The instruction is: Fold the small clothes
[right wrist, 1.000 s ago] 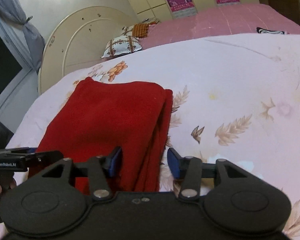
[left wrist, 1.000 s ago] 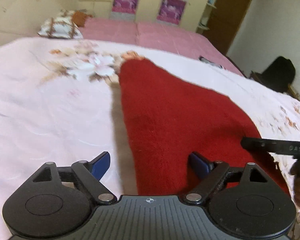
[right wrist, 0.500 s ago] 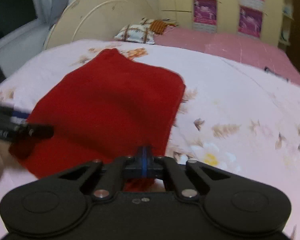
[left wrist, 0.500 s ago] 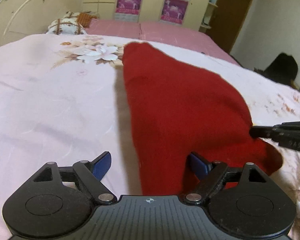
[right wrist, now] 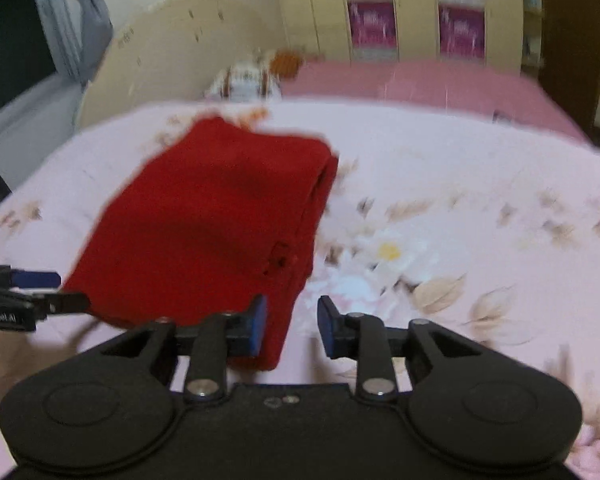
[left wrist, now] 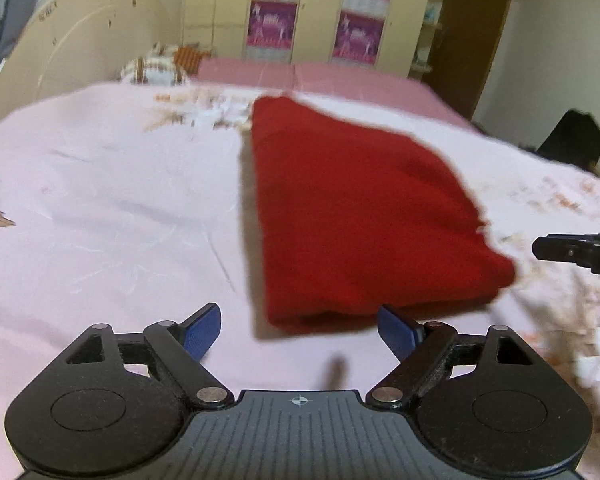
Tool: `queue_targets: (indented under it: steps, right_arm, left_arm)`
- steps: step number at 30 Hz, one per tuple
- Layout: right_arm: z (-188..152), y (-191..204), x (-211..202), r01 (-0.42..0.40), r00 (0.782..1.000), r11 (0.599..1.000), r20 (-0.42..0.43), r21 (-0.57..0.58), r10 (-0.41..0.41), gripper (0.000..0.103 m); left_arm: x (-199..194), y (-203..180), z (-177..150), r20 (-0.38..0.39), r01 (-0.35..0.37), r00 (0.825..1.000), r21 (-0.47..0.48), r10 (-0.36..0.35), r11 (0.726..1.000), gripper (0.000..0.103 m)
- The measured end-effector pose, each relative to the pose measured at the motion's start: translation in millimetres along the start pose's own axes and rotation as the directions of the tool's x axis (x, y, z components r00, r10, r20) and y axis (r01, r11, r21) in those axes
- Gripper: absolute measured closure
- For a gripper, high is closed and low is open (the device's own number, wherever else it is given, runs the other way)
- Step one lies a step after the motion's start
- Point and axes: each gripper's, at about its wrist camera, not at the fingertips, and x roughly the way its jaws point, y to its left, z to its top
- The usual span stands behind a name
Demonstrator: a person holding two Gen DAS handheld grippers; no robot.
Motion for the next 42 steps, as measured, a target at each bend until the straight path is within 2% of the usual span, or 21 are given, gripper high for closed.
queue_targets:
  steps: [1, 2, 3, 4, 7, 12, 17, 21, 30, 42]
  right_arm:
    - [-3.9, 0.1, -13.0, 0.000, 1.000, 1.000, 0.022, 0.004, 0.000, 0.056]
    - [-5.7, -3.7, -28.1, -0.005, 0.999, 1.000, 0.051, 0.017, 0.005, 0.039]
    - [-11.3, -3.5, -42.4, -0.011, 0.997, 1.000, 0.073, 0.028, 0.009, 0.030]
    - [-17.8, -2.0, -57.9, -0.006, 0.996, 0.999, 0.092, 0.037, 0.002, 0.020]
    - [-37.6, 3.3, -88.0, 0.013, 0.996, 0.998, 0.089, 0.054, -0.018, 0.013]
    - [-68.4, 11.2, -120.0, 0.046, 0.996, 0.994, 0.074, 0.096, -0.053, 0.013]
    - [-81.1, 30.2, -148.2, 0.089, 0.989, 0.993, 0.115, 0.082, -0.098, 0.012]
    - [-85.8, 42.9, -171.5, 0.092, 0.981, 0.993, 0.162, 0.070, -0.102, 0.011]
    - [-88.4, 57.9, -197.0, 0.104, 0.971, 0.993, 0.209, 0.055, -0.113, 0.010]
    - [-86.4, 72.2, -202.4, 0.106, 0.967, 0.994, 0.231, 0.027, -0.109, 0.009]
  left_arm:
    - [-12.9, -6.0, -3.4, 0.016, 0.007, 1.000, 0.003, -0.007, 1.000, 0.017]
    - [-27.1, -12.8, -7.6, 0.035, 0.006, 0.999, 0.004, -0.006, 1.000, 0.005]
    - [-41.4, -19.9, -12.3, 0.058, -0.004, 0.998, 0.003, 0.004, 1.000, 0.000]
    - [-53.0, -25.6, -16.6, 0.084, -0.011, 0.996, 0.005, 0.010, 1.000, 0.000]
    - [-82.4, -39.8, -30.2, 0.112, -0.014, 0.994, 0.017, 0.012, 1.000, 0.000]
    - [-125.0, -52.1, -45.9, 0.137, -0.010, 0.991, 0.011, 0.008, 1.000, 0.000]
    - [-164.1, -66.2, -58.0, 0.186, 0.006, 0.982, 0.034, -0.012, 0.999, 0.000]
    - [-185.4, -76.3, -64.9, 0.203, 0.006, 0.979, 0.060, -0.018, 0.998, 0.000]
    - [-211.9, -78.2, -75.6, 0.220, 0.004, 0.975, 0.049, -0.015, 0.999, 0.000]
    - [-223.4, -80.2, -73.5, 0.257, 0.002, 0.966, 0.052, -0.015, 0.999, 0.000]
